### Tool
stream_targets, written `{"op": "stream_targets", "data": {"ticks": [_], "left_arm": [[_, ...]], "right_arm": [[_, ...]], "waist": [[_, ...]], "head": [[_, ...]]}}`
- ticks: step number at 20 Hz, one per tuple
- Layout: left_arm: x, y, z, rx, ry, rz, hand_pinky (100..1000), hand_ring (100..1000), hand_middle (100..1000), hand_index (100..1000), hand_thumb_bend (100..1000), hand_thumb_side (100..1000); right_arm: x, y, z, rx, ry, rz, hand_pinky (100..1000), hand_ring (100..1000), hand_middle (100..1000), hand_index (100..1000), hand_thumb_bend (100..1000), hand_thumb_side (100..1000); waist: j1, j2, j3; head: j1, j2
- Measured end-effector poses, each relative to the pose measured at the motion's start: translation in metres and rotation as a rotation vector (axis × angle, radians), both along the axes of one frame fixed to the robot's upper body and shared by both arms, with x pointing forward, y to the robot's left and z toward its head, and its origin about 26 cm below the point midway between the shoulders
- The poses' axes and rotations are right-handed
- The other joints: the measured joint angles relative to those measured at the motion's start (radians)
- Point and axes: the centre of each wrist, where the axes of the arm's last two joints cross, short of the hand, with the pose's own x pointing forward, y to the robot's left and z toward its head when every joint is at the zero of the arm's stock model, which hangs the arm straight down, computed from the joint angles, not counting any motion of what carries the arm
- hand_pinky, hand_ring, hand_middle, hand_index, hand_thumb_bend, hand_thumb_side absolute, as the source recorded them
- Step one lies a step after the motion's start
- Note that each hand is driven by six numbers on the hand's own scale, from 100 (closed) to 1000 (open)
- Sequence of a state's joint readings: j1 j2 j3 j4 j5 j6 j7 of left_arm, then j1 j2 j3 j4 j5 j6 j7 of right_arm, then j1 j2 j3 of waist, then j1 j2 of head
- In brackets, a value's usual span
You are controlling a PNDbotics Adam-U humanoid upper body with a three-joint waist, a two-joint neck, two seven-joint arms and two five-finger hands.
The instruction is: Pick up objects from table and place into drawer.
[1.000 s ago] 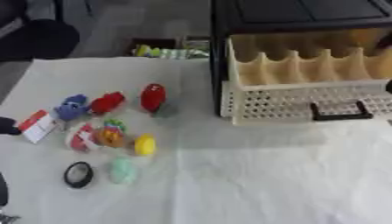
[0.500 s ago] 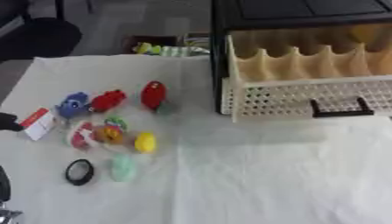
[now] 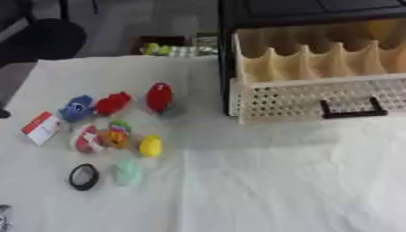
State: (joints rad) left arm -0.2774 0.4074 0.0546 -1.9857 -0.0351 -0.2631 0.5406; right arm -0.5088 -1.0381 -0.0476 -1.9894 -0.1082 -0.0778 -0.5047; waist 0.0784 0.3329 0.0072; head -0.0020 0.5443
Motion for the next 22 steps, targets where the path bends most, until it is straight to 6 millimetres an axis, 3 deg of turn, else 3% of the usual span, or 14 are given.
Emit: {"op": "stream_targets", "data": {"ticks": [9, 15, 22], "left_arm": [[0.001, 0.019, 0.054, 0.247, -0.041, 0.145, 405, 473, 545, 759, 100, 738], [0.0, 0.024, 0.075, 0.394, 0.028, 0.207, 420, 490, 583, 795, 100, 700], [-0.005, 0.031, 0.1, 0.594, 0.101, 0.291, 455, 521, 619, 823, 100, 682]], "right_arm": [[0.004, 0.005, -0.006, 0.104, -0.082, 0.06, 318, 100, 114, 589, 100, 887], [0.005, 0.007, -0.007, 0.113, -0.114, 0.105, 471, 241, 262, 666, 148, 928], [0.005, 0.008, -0.006, 0.104, -0.147, 0.135, 563, 317, 339, 703, 166, 950]], "waist": [[0.017, 0.0, 0.0], [0.023, 0.004, 0.001], [0.027, 0.008, 0.006]], "head": [[0.001, 0.018], [0.018, 0.026], [0.021, 0.025]]}}
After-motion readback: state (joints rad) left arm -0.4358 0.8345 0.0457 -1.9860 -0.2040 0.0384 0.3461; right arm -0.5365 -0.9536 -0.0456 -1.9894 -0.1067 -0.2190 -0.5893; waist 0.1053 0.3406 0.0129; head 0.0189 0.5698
